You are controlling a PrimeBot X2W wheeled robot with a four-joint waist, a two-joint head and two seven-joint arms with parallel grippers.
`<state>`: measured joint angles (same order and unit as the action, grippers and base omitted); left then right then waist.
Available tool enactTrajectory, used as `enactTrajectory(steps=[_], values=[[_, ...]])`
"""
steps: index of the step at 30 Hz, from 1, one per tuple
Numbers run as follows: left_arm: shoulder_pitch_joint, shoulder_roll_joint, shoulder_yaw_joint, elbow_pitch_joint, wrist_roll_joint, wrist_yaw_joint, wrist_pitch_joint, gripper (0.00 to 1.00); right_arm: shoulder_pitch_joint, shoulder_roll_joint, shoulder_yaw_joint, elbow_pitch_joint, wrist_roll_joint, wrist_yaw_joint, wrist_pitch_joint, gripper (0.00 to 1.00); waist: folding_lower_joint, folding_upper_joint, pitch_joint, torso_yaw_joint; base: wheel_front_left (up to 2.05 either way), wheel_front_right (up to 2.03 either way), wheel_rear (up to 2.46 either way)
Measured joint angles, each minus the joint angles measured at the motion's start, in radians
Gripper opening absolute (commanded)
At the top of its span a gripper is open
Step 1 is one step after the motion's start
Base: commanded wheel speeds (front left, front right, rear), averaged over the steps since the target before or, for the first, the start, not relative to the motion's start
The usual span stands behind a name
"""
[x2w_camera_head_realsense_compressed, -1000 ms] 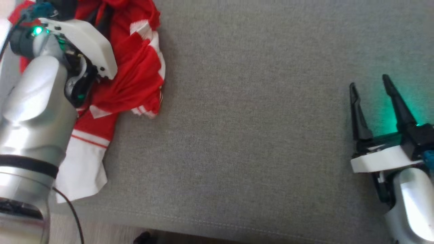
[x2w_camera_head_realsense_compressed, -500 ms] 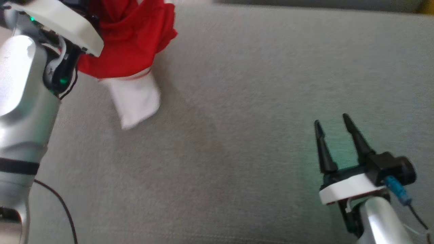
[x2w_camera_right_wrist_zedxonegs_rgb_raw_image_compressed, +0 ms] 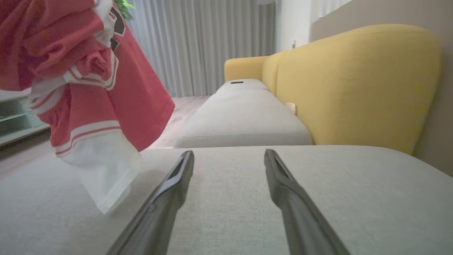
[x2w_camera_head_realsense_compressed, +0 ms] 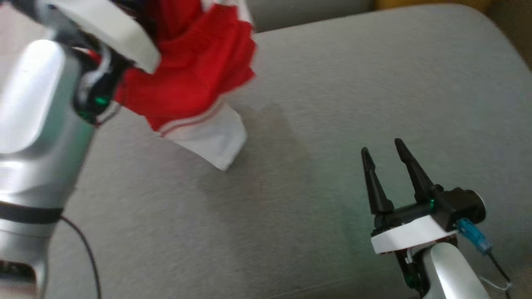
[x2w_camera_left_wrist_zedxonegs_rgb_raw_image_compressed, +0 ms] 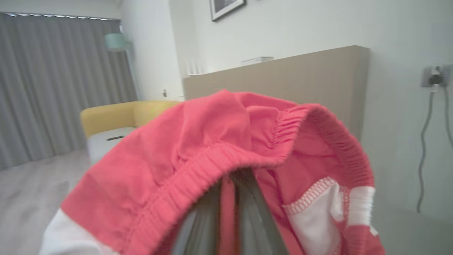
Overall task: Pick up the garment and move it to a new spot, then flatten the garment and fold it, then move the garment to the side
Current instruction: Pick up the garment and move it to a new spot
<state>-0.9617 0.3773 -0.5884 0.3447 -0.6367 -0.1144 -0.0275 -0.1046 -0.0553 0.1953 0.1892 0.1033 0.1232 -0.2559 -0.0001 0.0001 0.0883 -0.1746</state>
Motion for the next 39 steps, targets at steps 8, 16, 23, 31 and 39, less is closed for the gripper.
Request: enactTrajectory(steps=[8,16,23,31,39], values=[[0.0,-0.111,-0.105,0.038,-0.011,-0.006,0.025,0.0,-0.009,0.0,0.022,-0.032,0.033,0.0,0.0,1.0,0.0,0.0,0.047,-0.137,0.0,0.0,0.0],[0.06,-0.229,-0.24,0.267,0.024,-0.01,-0.109,0.0,-0.063,0.001,0.047,-0.063,0.073,0.0,0.0,1.0,0.0,0.0,0.178,-0.202,0.0,0.0,0.0],[0.058,-0.305,-0.279,0.402,0.063,-0.01,-0.216,1.0,-0.074,0.003,0.036,-0.054,0.065,0.0,0.0,1.0,0.0003,-0.0001,0.226,-0.195,0.0,0.0,0.0],[0.212,-0.318,-0.155,0.165,0.16,0.055,-0.226,1.0,-0.023,0.004,0.008,-0.035,0.017,0.0,0.0,1.0,0.0001,0.0,0.132,-0.119,0.0,0.0,0.0],[0.641,-0.285,0.045,-0.031,0.222,0.124,-0.228,1.0,0.049,0.005,-0.012,-0.014,-0.016,0.0,0.0,1.0,0.0,0.0,0.034,-0.011,0.0,0.0,0.0]])
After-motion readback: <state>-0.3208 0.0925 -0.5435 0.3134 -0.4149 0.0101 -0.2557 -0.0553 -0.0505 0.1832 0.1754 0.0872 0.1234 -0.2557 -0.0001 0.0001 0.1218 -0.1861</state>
